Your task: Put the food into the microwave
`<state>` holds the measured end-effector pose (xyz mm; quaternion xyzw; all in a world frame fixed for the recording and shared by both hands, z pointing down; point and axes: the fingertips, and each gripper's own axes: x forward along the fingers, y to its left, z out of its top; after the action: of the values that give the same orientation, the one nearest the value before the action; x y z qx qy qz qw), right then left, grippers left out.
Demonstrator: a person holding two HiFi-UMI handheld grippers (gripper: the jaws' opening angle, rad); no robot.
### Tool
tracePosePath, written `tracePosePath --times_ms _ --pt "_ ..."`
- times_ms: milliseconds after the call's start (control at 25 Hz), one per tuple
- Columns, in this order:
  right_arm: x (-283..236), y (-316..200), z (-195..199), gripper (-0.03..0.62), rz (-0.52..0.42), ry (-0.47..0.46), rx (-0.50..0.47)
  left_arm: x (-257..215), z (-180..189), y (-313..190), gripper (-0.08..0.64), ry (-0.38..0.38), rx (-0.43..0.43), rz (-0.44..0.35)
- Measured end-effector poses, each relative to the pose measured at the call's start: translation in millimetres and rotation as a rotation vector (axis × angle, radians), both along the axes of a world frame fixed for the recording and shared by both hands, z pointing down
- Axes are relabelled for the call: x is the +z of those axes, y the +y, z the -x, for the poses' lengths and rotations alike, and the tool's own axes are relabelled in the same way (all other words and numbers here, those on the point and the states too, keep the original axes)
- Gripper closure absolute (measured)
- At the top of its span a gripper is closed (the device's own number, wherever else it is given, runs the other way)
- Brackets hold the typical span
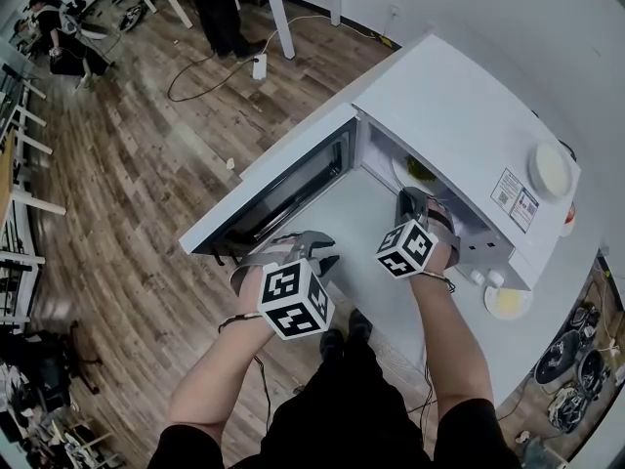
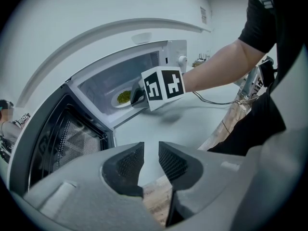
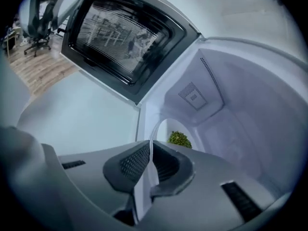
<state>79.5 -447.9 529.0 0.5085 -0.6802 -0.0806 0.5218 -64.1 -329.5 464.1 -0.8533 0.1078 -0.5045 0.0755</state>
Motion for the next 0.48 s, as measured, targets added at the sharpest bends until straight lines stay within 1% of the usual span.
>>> tracePosePath --times_ms 120,240,360,480 --pt "-1.3 -5.9 -2.1 0.561 -0.004 -0.029 0.017 -3.5 0.7 -2.0 0.462 0.003 -0.013 -0.008" --pt "-14.1 -1.8 3.8 0.56 -0.032 -0.066 0.01 -12.5 0.8 3.2 0.462 0.047 -0.044 -0.017" --pt "-37.7 19.4 16.3 0.56 -0.064 -0.15 -0.005 -29.7 2.8 19.4 0.462 0.138 -0.087 -0.033" --pt "-67.3 61.0 32.0 0.561 -0.075 -0.255 -0.025 -59.1 7.9 49.1 0.463 0.291 -0.133 -0.049"
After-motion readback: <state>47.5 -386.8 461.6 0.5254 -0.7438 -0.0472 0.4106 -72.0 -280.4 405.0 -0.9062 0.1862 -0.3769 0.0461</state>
